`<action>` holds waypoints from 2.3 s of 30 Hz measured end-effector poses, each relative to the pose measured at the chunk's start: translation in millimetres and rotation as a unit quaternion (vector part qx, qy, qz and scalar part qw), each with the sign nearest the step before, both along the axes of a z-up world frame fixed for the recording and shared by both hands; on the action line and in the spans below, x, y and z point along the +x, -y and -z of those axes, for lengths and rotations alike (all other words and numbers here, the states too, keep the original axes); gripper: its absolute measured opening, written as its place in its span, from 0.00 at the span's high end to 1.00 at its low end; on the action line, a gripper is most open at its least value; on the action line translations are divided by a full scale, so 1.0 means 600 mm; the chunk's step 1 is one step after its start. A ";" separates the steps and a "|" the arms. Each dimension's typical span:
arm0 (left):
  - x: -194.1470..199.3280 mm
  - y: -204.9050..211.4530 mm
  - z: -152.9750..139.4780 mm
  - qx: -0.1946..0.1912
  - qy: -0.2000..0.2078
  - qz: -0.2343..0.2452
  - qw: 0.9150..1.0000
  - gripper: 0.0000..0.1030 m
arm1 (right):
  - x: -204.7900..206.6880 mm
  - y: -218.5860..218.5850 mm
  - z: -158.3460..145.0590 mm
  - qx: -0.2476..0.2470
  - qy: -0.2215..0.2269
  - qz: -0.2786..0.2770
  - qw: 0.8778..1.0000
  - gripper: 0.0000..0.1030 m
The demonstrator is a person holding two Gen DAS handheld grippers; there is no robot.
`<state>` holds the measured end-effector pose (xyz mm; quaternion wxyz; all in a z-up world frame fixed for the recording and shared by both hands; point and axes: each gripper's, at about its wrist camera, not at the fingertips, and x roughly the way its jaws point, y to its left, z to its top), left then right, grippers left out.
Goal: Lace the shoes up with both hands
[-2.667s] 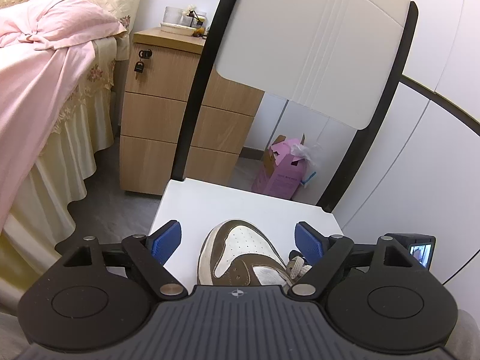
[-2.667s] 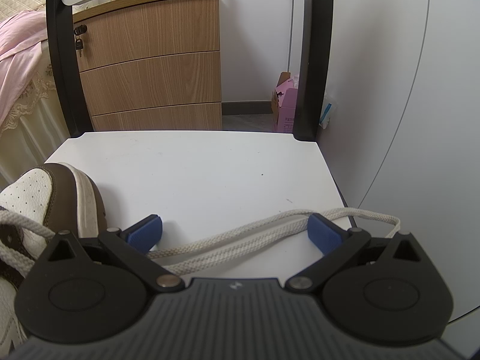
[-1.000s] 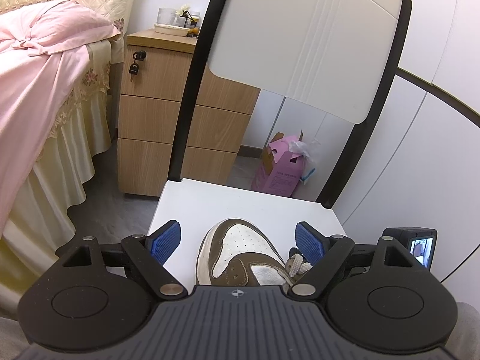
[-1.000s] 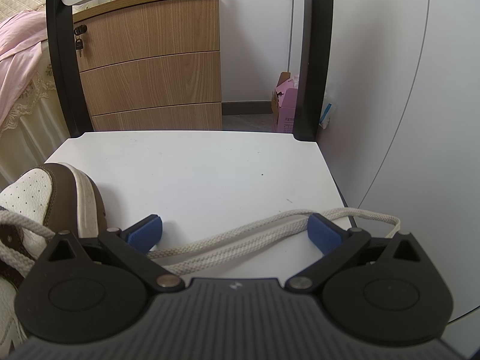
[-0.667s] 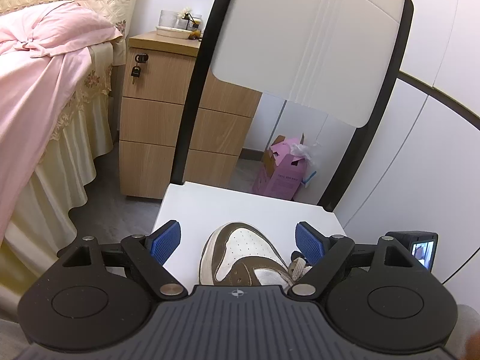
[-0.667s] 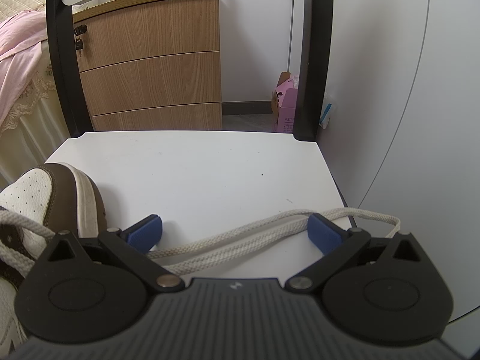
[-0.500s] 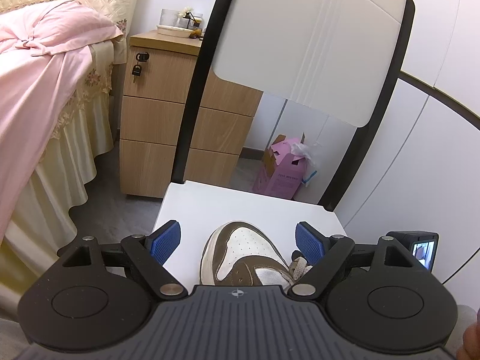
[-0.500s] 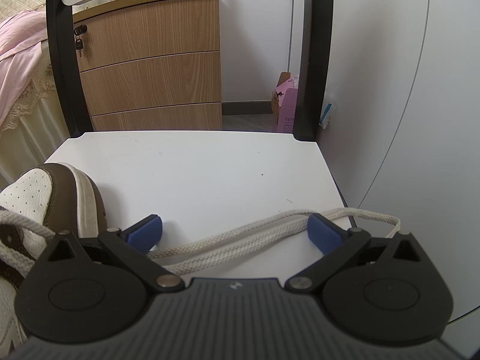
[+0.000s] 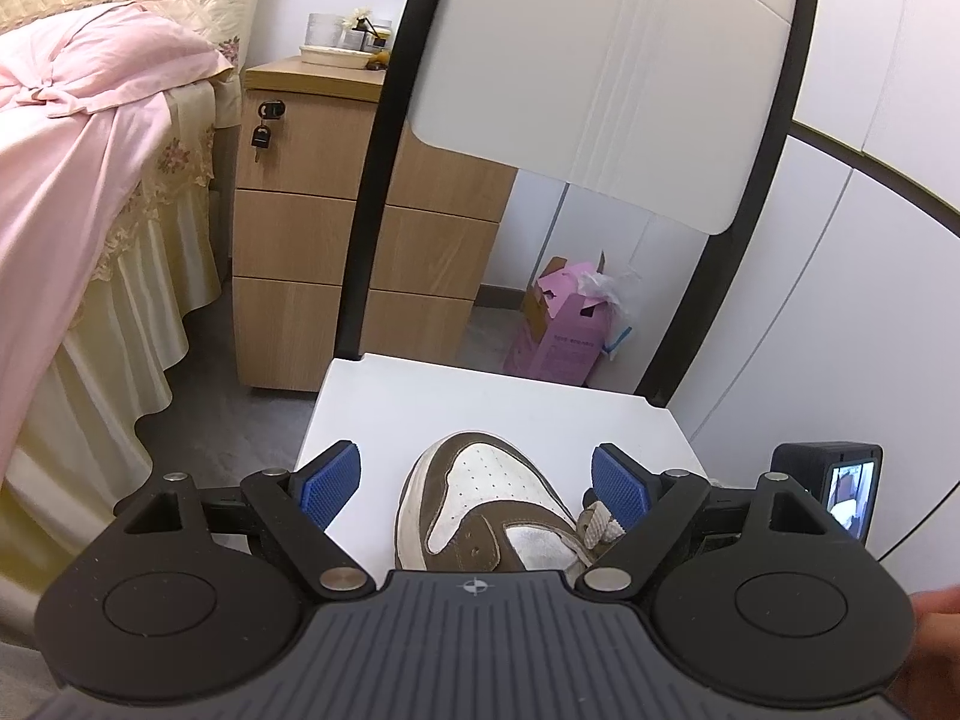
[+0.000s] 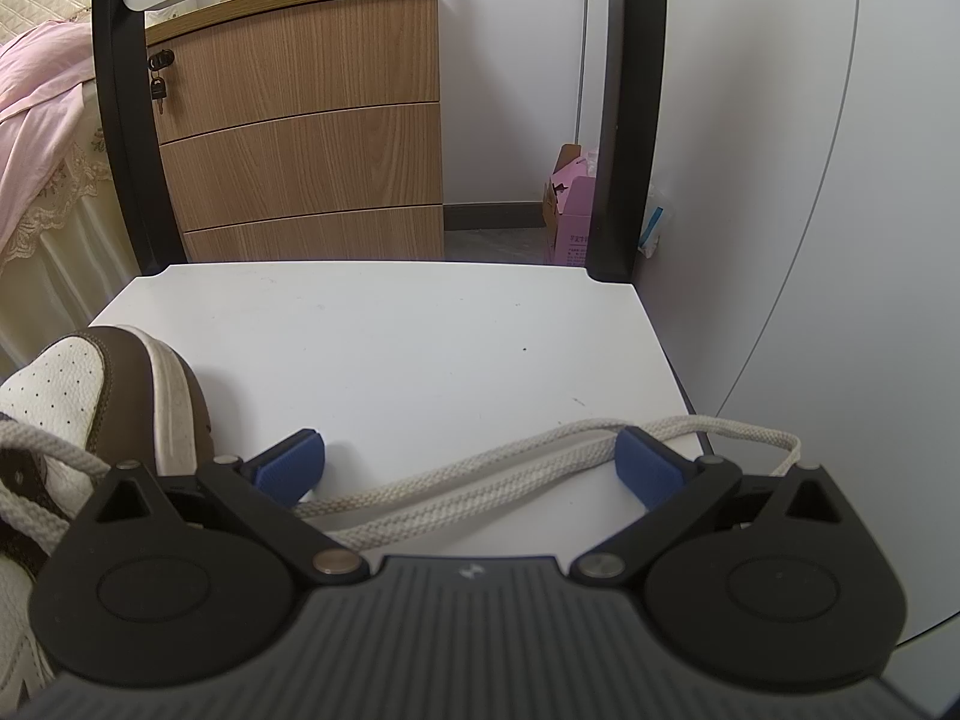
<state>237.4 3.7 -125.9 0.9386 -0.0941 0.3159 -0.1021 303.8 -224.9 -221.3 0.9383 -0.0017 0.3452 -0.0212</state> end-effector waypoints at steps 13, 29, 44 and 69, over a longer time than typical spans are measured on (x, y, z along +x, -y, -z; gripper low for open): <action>-0.030 -0.008 -0.005 0.017 0.031 0.063 0.997 0.17 | 0.000 0.000 0.000 0.000 0.000 0.000 1.000 0.00; -0.069 0.008 0.014 0.089 0.030 0.124 0.988 0.51 | 0.000 0.016 -0.026 0.045 -0.024 -0.009 0.999 0.00; -0.084 0.008 0.034 0.111 0.012 0.144 0.983 0.64 | -0.069 -0.186 -0.225 -0.261 0.001 -0.488 0.833 0.12; -0.076 0.012 0.055 0.097 -0.050 0.147 0.983 0.79 | -0.044 -0.353 -0.091 -0.425 -0.318 -0.612 0.586 0.97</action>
